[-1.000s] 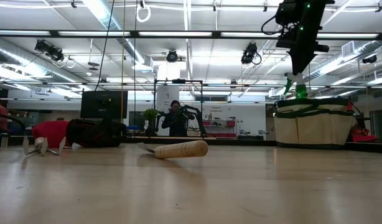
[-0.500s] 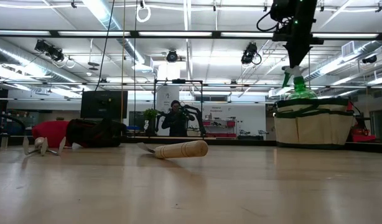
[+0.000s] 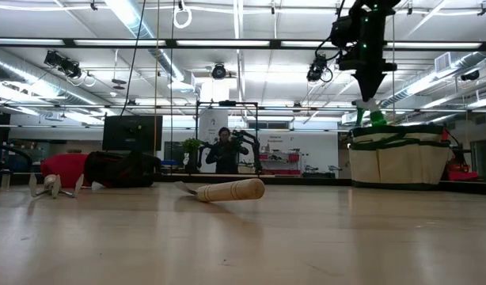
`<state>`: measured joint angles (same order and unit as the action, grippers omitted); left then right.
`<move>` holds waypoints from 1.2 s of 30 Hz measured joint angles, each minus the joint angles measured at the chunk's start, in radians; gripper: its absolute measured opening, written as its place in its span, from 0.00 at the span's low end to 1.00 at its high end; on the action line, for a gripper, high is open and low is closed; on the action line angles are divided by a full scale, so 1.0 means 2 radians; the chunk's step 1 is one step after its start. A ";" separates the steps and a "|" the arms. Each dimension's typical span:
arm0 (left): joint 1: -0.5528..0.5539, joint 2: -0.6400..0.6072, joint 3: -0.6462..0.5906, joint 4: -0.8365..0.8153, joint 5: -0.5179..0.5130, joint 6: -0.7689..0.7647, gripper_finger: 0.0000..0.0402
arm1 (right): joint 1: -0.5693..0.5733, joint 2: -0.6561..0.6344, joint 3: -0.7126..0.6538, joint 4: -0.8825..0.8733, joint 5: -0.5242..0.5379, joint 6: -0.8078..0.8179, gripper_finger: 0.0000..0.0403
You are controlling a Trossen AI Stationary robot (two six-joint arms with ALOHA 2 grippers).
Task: Pick & Place Garden tools in Gardening bag
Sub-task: Put the green spray bottle into the gardening bag
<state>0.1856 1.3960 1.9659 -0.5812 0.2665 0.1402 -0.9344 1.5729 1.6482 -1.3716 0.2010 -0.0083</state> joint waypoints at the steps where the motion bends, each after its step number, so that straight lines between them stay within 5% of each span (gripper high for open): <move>1: 0.000 0.000 0.000 0.000 0.000 0.000 0.44 | 0.000 0.003 0.000 0.000 0.000 -0.002 0.11; 25: 0.000 0.009 0.000 -0.001 0.000 0.002 0.44 | 0.000 0.010 0.000 0.048 -0.005 -0.034 0.13; 36: 0.000 0.015 0.000 -0.010 0.009 0.004 0.44 | 0.000 0.010 0.000 0.048 -0.005 -0.032 0.42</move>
<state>0.1856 1.4254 1.9656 -0.6019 0.2836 0.1490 -0.9344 1.5929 1.6482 -1.2747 0.1907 -0.0723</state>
